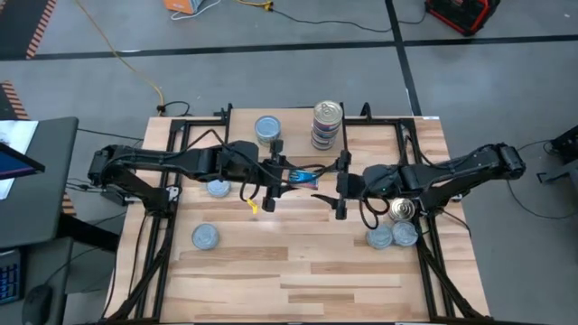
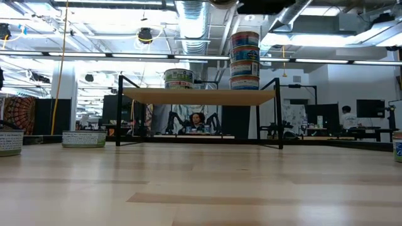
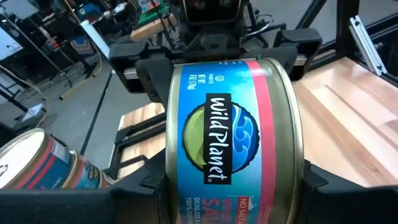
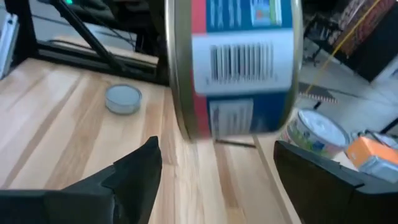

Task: Stack canned seafood by type on shelf
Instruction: Stack the pink and blue tuna can on top of the pink and blue tuna can on the shelf

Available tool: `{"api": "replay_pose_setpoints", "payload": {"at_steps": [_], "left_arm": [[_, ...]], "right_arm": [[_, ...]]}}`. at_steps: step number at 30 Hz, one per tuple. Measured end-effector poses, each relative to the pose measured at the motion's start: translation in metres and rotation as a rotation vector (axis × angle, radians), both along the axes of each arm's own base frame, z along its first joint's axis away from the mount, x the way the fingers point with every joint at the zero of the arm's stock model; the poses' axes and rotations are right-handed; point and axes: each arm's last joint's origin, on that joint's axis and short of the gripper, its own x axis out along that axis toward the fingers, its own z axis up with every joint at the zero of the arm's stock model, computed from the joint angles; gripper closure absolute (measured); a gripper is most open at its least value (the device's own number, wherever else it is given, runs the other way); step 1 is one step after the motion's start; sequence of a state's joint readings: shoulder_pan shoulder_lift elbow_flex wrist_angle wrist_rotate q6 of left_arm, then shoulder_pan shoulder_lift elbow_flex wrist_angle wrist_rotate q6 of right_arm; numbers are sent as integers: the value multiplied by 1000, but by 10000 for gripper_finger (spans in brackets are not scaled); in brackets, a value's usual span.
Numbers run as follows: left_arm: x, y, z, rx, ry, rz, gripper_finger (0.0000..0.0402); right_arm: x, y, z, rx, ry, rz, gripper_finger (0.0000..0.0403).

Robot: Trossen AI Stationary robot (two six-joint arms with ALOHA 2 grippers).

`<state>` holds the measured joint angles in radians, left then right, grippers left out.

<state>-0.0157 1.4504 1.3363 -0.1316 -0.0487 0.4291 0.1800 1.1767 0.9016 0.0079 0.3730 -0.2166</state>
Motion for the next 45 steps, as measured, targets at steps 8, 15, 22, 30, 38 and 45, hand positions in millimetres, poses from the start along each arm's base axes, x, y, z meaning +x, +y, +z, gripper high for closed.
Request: {"api": "replay_pose_setpoints", "payload": {"at_steps": [8, 15, 22, 30, 38, 45], "left_arm": [[1, 0, -2, -8, 10, -2, 223], [1, 0, -2, -11, 14, -13, 223], [0, -1, -2, -16, 20, -18, 223], [1, -1, -4, -5, 29, -12, 169], [-23, 0, 20, 65, -32, 87, 89], [-35, -14, 16, 41, 62, 44, 90]], "right_arm": [[1, 3, 6, -39, -59, 23, 70], [3, 3, 15, -56, -143, 39, 87], [3, 4, 17, -64, -162, 62, 158], [3, 2, 16, -62, -157, 56, 183], [-4, -1, 20, -40, -156, 3, 183], [-28, -21, 44, 101, -295, -94, 183]]}}
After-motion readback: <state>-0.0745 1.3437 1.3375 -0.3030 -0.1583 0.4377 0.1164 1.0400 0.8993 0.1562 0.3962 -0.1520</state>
